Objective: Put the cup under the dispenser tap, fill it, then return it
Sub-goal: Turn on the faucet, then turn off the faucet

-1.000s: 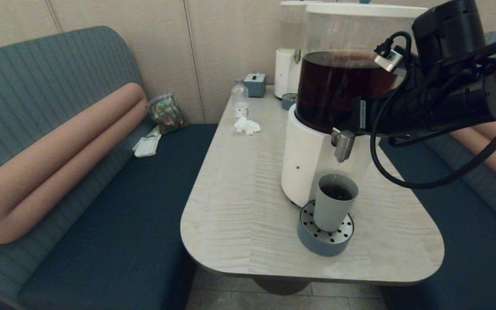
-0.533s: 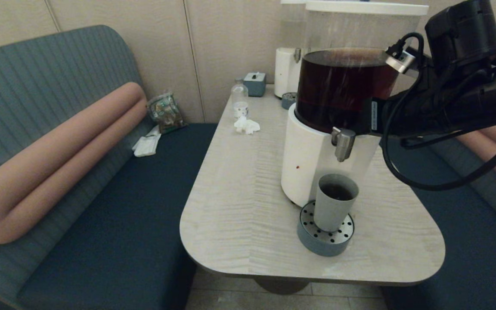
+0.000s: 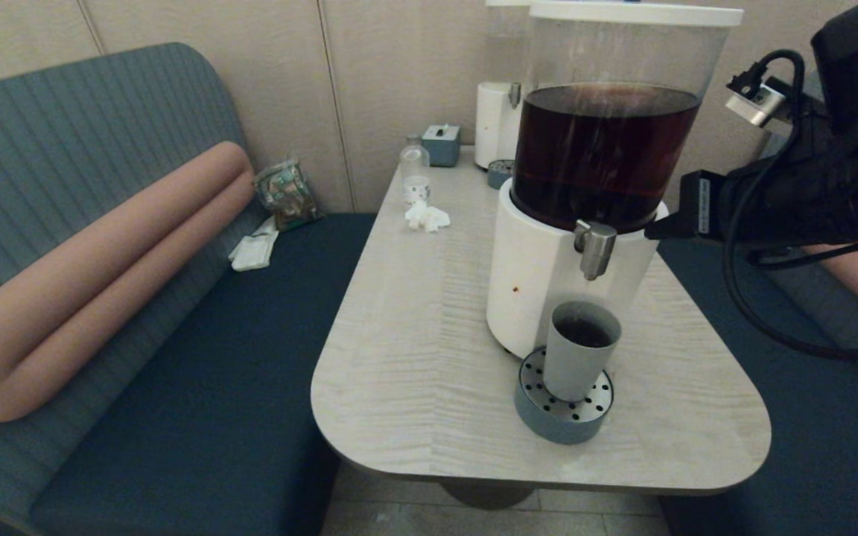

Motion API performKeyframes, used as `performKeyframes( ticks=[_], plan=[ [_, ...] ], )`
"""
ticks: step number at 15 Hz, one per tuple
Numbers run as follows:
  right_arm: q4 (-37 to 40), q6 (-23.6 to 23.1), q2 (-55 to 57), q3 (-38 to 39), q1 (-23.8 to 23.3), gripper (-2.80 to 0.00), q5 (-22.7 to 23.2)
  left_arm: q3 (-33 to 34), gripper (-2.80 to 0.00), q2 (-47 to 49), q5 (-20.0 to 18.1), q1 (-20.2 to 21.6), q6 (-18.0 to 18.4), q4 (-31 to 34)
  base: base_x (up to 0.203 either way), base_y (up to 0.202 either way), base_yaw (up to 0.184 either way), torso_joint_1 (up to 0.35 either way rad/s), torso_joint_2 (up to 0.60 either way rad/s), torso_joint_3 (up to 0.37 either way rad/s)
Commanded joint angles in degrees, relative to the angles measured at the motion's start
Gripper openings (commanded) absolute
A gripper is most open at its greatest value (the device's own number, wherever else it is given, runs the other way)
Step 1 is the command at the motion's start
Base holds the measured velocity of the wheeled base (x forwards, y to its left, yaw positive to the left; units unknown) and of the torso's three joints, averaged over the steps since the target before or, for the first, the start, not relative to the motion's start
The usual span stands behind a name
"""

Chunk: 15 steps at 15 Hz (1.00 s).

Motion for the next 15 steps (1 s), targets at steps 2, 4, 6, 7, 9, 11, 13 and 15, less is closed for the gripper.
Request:
performKeyframes(
  ticks=[2, 4, 6, 7, 9, 11, 13, 15],
  plan=[
    [0.07, 0.35, -10.49, 6.73, -0.27, -2.80, -0.24, 0.00, -2.80, 0.07, 0.04, 0.02, -0.02, 0.00, 0.000, 0.000, 0.000, 0.000, 0.00, 0.000],
    [0.26, 3.18, -16.79, 10.68, 0.60, -2.80, -2.32, 0.00, -2.80, 0.07, 0.04, 0.02, -0.02, 0.00, 0.000, 0.000, 0.000, 0.000, 0.00, 0.000],
    [0.92, 8.27, -24.93, 15.51, 2.44, -2.80, -5.89, 0.00, -2.80, 0.07, 0.04, 0.02, -0.02, 0.00, 0.000, 0.000, 0.000, 0.000, 0.00, 0.000],
    [1.72, 9.62, -29.26, 18.04, 2.88, -2.80, -8.65, 0.00, -2.80, 0.07, 0.04, 0.02, -0.02, 0.00, 0.000, 0.000, 0.000, 0.000, 0.00, 0.000],
    [3.36, 11.06, -37.39, 22.39, 2.47, -2.80, -16.15, 0.00, -2.80, 0.07, 0.04, 0.02, -0.02, 0.00, 0.000, 0.000, 0.000, 0.000, 0.00, 0.000],
    [5.02, 11.43, -44.47, 25.39, -3.40, -2.80, -20.52, 0.00, -2.80, 0.07, 0.04, 0.02, -0.02, 0.00, 0.000, 0.000, 0.000, 0.000, 0.00, 0.000],
    [9.58, 11.67, -51.27, 26.82, -7.42, -2.80, -21.95, 0.00, -2.80, 0.07, 0.04, 0.02, -0.02, 0.00, 0.000, 0.000, 0.000, 0.000, 0.00, 0.000],
    [14.10, 11.88, -57.50, 27.98, -10.61, -2.80, -22.45, 0.00, -2.80, 0.07, 0.04, 0.02, -0.02, 0.00, 0.000, 0.000, 0.000, 0.000, 0.00, 0.000]
  ],
)
